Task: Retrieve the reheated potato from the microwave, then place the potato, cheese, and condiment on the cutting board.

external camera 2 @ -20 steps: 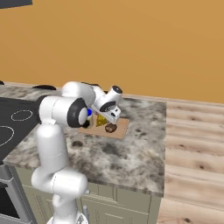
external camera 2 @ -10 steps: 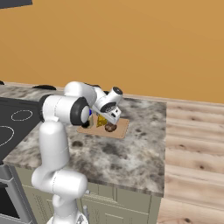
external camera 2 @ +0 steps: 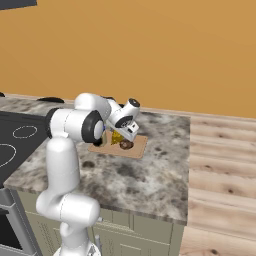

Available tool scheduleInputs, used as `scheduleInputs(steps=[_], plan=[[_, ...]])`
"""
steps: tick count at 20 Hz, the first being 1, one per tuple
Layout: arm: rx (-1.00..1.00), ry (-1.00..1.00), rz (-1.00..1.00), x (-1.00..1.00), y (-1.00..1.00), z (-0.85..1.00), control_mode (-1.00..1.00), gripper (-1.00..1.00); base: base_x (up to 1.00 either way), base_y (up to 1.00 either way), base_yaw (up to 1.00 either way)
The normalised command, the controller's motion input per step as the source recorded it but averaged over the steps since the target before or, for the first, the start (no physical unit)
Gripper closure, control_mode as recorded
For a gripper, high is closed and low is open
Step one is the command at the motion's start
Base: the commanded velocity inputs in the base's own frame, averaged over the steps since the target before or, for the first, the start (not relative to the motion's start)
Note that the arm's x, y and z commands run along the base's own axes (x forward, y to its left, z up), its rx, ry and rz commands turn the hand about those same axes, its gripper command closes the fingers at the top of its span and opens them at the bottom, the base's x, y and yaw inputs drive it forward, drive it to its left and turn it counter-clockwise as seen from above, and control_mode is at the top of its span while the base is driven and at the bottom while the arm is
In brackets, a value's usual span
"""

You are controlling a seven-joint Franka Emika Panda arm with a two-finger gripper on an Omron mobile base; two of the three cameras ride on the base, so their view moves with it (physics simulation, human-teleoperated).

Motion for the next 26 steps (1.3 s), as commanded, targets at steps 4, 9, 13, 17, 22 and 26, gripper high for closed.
scheduleInputs(steps=[4, 9, 13, 17, 22, 26], plan=[[-0.04, 0.00, -0.04, -0.03, 0.00, -0.27, -1.00, 1.00, 0.00, 0.00, 0.00], [-0.02, 0.00, -0.06, -0.06, 0.05, -0.28, -1.00, 1.00, 0.00, 0.00, 0.00], [-0.01, 0.01, -0.05, -0.08, 0.06, -0.29, -1.00, 1.00, 0.00, 0.00, 0.00], [0.00, 0.04, -0.04, -0.09, 0.01, -0.26, -1.00, -1.00, 0.00, 0.00, 0.00], [0.00, 0.00, -0.03, 0.01, 0.00, -0.05, -1.00, -1.00, 0.00, 0.00, 0.00], [0.00, 0.00, 0.00, 0.00, 0.00, 0.00, -1.00, -1.00, 0.00, 0.00, 0.00]])
